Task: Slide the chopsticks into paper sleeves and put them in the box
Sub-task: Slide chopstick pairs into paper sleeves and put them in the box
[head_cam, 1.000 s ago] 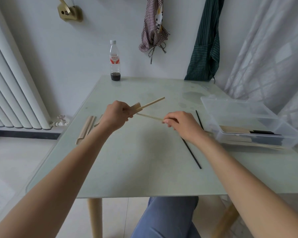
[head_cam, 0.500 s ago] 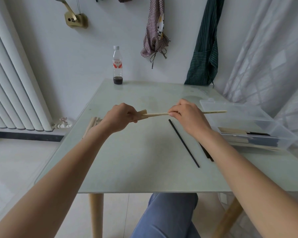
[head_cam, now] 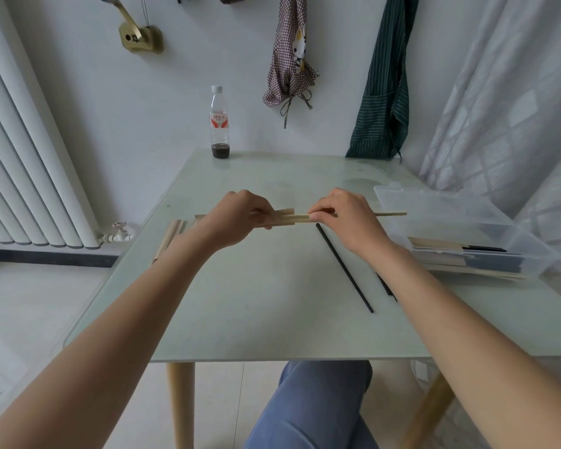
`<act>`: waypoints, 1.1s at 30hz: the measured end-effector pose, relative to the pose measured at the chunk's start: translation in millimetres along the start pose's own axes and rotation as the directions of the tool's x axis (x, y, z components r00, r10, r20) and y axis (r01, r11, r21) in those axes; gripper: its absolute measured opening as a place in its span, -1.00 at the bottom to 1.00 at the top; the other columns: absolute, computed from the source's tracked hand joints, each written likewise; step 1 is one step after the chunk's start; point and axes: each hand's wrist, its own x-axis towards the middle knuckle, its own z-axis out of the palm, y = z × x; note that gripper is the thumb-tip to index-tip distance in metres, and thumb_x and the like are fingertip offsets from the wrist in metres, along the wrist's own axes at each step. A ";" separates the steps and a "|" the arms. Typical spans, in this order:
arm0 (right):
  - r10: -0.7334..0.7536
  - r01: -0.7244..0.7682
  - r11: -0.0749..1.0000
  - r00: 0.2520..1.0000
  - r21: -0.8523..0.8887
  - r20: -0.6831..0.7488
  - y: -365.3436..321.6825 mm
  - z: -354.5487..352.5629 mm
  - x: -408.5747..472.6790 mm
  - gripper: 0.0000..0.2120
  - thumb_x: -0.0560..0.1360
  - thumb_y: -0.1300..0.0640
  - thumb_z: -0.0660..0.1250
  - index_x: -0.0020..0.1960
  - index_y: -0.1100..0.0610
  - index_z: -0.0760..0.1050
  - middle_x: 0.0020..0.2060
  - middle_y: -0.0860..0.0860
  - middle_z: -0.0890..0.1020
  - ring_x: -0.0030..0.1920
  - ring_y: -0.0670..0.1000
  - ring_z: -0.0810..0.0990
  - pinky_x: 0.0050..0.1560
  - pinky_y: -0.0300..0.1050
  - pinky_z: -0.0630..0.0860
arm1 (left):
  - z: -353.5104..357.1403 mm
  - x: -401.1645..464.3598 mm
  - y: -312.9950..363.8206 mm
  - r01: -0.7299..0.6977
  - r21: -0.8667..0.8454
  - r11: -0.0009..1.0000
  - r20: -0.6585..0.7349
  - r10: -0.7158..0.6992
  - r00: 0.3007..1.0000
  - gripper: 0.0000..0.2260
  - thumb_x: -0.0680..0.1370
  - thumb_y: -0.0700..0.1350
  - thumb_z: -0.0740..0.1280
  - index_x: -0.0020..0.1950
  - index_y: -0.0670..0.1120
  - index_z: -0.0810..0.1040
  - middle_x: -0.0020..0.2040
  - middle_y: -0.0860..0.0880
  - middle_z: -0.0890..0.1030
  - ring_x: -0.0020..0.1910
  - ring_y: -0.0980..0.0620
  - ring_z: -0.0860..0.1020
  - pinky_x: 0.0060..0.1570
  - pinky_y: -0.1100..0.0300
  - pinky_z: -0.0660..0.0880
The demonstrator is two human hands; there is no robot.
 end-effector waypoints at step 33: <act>0.075 -0.069 0.997 0.981 0.041 -0.181 59.0 -35.6 -26.6 -0.88 0.50 0.10 0.34 -0.05 0.08 0.65 -0.20 -0.05 0.53 -0.10 -0.04 0.47 -0.04 -0.16 0.39 | 17.1 28.3 52.1 -0.025 0.025 0.999 0.002 0.025 1.000 -0.83 0.55 -0.17 0.26 -0.09 -0.06 0.66 -0.26 -0.01 0.59 -0.18 -0.07 0.51 -0.11 0.03 0.46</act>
